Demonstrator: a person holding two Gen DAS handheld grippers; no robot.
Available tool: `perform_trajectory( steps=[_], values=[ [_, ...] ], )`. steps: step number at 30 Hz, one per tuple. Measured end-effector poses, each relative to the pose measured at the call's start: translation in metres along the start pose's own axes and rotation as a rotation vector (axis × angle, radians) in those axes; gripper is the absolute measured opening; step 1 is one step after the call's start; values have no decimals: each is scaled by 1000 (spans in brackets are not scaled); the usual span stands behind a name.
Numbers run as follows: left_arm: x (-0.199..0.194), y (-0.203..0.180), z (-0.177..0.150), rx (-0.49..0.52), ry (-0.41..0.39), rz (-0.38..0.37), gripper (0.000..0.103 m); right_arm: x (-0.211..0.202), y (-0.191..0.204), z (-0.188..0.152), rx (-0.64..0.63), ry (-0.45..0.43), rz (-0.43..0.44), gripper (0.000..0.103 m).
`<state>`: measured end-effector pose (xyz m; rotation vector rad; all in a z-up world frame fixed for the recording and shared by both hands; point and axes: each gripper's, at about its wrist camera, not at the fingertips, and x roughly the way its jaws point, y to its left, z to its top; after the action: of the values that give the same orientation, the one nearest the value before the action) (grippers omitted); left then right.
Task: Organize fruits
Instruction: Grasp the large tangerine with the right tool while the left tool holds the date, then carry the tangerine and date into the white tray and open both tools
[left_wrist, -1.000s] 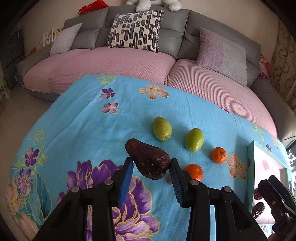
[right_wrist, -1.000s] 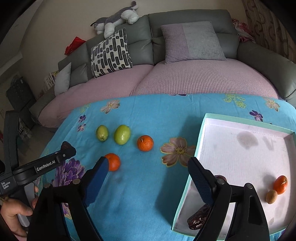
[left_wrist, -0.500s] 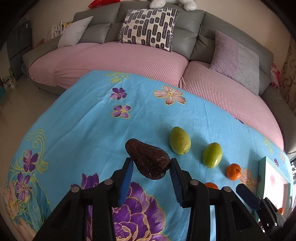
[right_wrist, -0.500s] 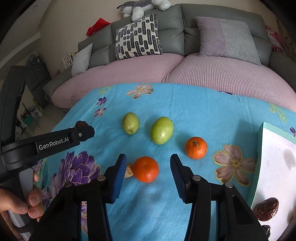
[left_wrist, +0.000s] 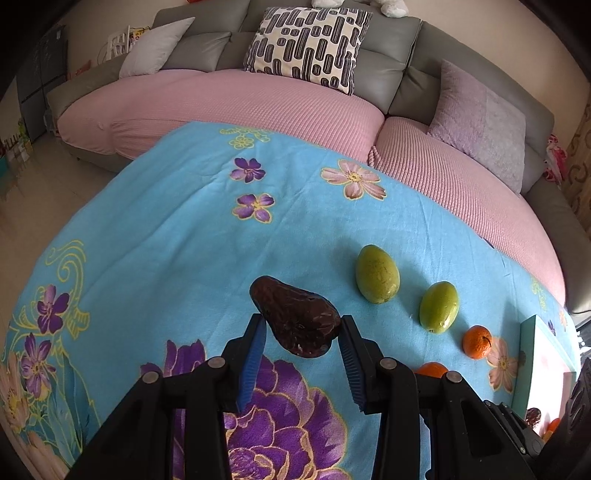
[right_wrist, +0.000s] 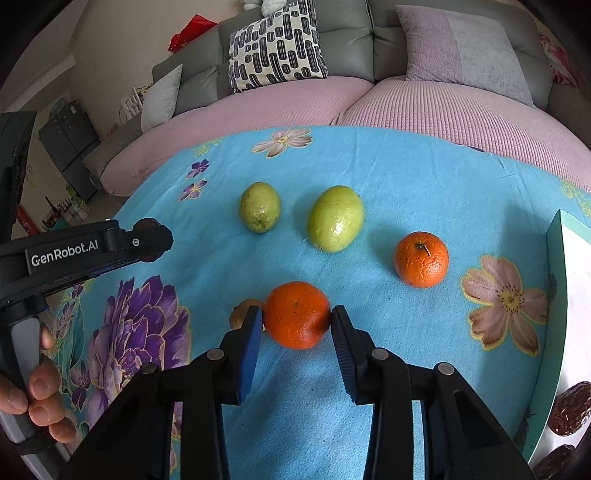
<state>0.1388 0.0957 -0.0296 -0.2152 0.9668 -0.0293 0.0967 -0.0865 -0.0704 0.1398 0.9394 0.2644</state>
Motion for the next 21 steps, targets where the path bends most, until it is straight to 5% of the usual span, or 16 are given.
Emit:
perform_trajectory(
  steps=[21],
  values=[
    [-28,-36,1,97,-62,-55,43,-64,-16,1,14,-72,-61,39]
  ],
)
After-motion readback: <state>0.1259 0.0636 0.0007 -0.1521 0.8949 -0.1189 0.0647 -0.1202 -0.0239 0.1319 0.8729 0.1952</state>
